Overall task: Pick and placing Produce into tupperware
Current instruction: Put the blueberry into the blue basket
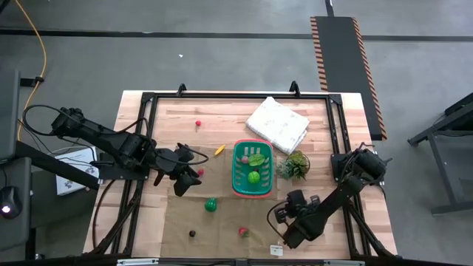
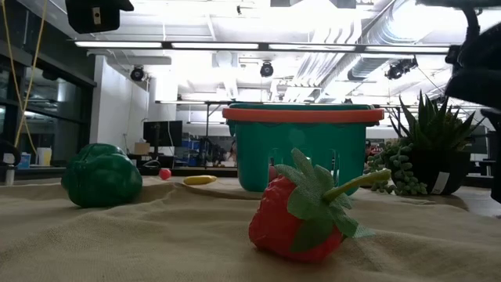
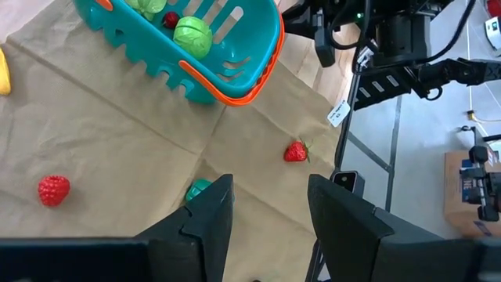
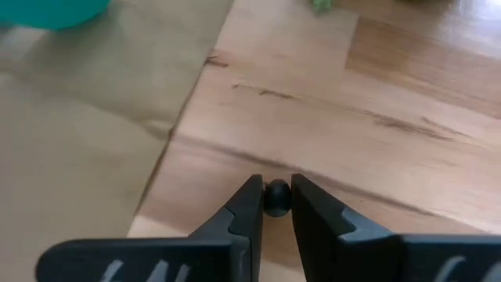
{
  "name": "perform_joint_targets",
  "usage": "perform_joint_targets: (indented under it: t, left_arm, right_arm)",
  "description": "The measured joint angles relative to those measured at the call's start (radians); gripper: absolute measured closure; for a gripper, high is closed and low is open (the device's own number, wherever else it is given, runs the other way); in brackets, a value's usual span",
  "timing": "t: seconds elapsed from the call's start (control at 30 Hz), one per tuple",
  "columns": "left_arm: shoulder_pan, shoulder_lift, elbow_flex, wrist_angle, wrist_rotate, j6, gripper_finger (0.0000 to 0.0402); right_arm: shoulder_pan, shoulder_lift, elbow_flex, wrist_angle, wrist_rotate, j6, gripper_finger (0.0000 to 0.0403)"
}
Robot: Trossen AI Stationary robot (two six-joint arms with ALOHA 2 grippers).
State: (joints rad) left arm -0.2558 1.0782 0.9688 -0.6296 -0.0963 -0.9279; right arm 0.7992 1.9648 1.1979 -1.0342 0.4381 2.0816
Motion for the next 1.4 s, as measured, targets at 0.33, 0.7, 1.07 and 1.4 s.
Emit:
perform_joint_targets:
  t: [0.33, 0.7, 1.07, 1.4]
  left_arm:
    - [0.0, 0.0, 0.0, 0.0, 0.0, 0.003, 0.0247]
    - [0.0, 0.0, 0.0, 0.001, -0.006, 0.004, 0.0247]
    - [0.0, 0.0, 0.0, 0.0, -0.01, -0.012, 0.0247]
    - [0.0, 0.0, 0.0, -0.001, -0.039, 0.031, 0.0247]
  right_arm:
    - [0.002, -0.008, 0.124, -0.052, -0.02, -0.128, 0.0357]
    - [0.007, -0.008, 0.349, -0.161, -0.02, -0.249, 0.0357]
    - [-0.047, -0.009, 0.591, -0.237, 0.097, -0.436, 0.0357]
    - [-0.26, -0.009, 0.66, -0.137, 0.106, -0.774, 0.0357]
